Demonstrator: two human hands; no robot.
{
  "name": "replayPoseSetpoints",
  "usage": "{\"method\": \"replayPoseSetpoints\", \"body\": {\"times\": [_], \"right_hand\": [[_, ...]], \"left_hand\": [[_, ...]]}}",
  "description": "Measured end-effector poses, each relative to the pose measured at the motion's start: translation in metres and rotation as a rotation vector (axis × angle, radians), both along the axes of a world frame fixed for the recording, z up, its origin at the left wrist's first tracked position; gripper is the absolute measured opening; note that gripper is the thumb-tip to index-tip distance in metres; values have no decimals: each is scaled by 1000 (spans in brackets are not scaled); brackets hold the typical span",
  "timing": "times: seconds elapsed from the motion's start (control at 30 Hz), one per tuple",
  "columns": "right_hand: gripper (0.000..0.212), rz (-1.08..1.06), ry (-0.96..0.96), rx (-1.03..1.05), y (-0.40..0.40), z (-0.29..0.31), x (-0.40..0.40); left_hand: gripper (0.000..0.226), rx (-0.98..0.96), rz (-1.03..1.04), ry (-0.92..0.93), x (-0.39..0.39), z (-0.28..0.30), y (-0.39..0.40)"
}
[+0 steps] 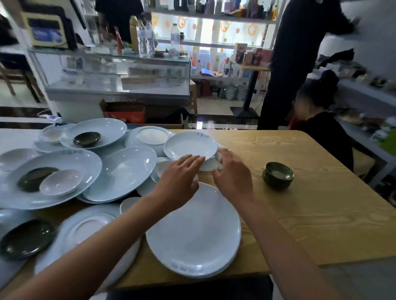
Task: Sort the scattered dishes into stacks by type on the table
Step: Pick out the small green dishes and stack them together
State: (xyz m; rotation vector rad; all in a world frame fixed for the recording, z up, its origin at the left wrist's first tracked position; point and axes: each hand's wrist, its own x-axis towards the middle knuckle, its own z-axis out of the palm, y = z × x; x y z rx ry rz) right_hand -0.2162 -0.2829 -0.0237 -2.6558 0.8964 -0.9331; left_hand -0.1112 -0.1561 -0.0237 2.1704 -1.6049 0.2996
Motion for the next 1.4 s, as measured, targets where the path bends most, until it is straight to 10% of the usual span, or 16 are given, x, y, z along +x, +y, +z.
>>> {"method": "replayPoseSetpoints", "body": {"times": [0.77,1.2,1.4], "right_hand": [[51,539,118,-31,181,8,174],[52,618,149,22,222,1,204],[53,633,150,27,228,-5,211]], "left_hand": [[51,-147,625,137,156,2,212],[108,705,521,174,255,13,237],[94,804,480,151,271,5,229]]}}
